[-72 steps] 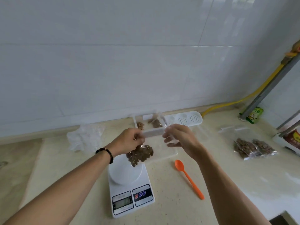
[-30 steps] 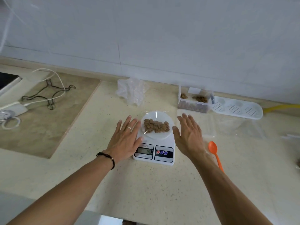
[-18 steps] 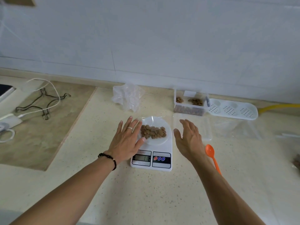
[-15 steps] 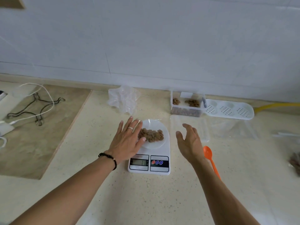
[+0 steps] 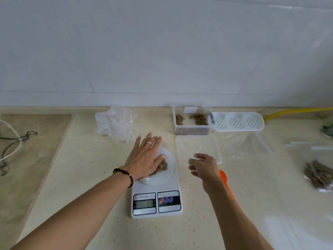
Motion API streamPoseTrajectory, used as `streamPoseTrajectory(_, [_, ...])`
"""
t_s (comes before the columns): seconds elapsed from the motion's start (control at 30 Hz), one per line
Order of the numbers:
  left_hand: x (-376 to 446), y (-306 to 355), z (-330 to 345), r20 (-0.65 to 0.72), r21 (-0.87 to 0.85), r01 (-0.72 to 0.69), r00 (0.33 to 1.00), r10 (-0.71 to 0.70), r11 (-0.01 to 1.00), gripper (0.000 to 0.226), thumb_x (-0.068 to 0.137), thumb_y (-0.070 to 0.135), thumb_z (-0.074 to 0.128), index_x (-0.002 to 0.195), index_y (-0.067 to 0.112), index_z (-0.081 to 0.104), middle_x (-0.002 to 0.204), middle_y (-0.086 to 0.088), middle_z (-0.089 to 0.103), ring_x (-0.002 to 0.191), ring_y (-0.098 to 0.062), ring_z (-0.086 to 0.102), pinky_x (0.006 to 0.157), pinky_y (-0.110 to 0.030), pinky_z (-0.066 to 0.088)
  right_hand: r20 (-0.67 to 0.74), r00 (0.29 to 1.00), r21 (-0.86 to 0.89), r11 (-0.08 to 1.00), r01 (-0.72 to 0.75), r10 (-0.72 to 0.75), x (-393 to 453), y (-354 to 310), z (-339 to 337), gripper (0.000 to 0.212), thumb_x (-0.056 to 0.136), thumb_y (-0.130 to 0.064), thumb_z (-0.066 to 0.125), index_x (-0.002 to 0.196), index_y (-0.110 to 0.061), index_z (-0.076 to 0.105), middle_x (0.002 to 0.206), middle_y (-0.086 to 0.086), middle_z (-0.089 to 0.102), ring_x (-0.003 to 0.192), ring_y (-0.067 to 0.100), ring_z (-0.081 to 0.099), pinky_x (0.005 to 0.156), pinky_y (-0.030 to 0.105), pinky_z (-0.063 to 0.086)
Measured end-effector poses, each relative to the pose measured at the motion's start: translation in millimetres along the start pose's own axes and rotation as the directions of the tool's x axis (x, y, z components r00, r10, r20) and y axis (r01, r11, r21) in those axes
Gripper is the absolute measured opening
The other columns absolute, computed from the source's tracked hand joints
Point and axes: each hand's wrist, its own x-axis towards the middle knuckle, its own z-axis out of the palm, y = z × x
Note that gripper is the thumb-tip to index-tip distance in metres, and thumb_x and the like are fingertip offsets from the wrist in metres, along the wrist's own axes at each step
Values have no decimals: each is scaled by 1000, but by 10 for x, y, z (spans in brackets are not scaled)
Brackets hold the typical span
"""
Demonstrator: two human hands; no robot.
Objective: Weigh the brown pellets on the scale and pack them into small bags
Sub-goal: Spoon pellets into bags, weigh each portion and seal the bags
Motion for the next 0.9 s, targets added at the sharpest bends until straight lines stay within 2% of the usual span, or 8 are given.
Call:
streamPoseTrajectory(0.13, [181,77,-206,5,-203,49,999,-49,978,65,101,46,34,153,12,14,154,-11,33,147,-24,18,120,-45,8,62,985,-24,986,164,-163,-43,-250,12,17,87,-6,66,103,-8,67,85,8,70,69,14,65,57,21,52])
streamPoseTrajectory(0.2, [251,153,-372,13,-442,90,995,-94,892,65,100,45,41,152,14,18,147,-8,42,137,-23,35,115,-40,24,113,962,-51,966,254,-247,-99,-409,4,11,88,-7,66,98,-11,68,83,7,70,68,13,65,59,20,53])
streamPoseTrajectory(0.27, [311,205,-548,19,-643,121,990,-142,756,59,96,43,52,145,16,33,129,-3,56,121,-18,51,100,-30,40,145,942,-58,948,313,-302,-150,-571,-3,9,88,-6,64,95,-10,68,82,7,71,68,12,65,62,23,54])
streamPoseTrajectory(0.33, [366,225,-733,9,-755,135,980,-197,641,38,90,37,64,121,16,53,102,-2,67,96,-17,63,81,-27,49,145,933,-56,939,339,-328,-195,-726,-13,10,88,-5,61,95,-8,68,81,8,70,68,13,64,62,25,53])
streamPoseTrajectory(0.4, [395,234,-932,-8,-848,117,973,-232,517,18,87,27,70,93,13,59,80,-4,69,73,-17,67,66,-25,50,122,930,-15,936,352,-348,-235,-857,-44,11,88,-4,61,93,-8,69,75,5,68,66,14,63,61,26,52])
streamPoseTrajectory(0.53, [369,302,-1326,-10,-913,65,984,-180,404,19,92,16,65,74,11,60,61,1,64,59,-17,64,54,-19,48,93,922,78,926,370,-376,-349,-1101,-148,6,88,-6,62,87,-6,68,69,3,62,64,15,59,61,27,51])
streamPoseTrajectory(0.73, [362,459,-1754,-67,-968,-19,980,-185,251,13,93,10,63,82,4,62,63,-1,63,56,-14,63,55,-19,51,116,884,97,891,443,-452,-616,-1422,-295,20,91,-16,63,73,-10,67,72,9,60,67,16,54,62,25,46])
streamPoseTrajectory(0.9, [374,488,-2046,-72,-953,-44,994,-83,300,10,94,14,63,86,7,66,75,-6,68,68,-20,70,63,-25,55,31,815,19,815,579,-579,-821,-1725,-459,20,89,-13,66,73,-2,70,63,7,60,61,17,52,60,27,44])
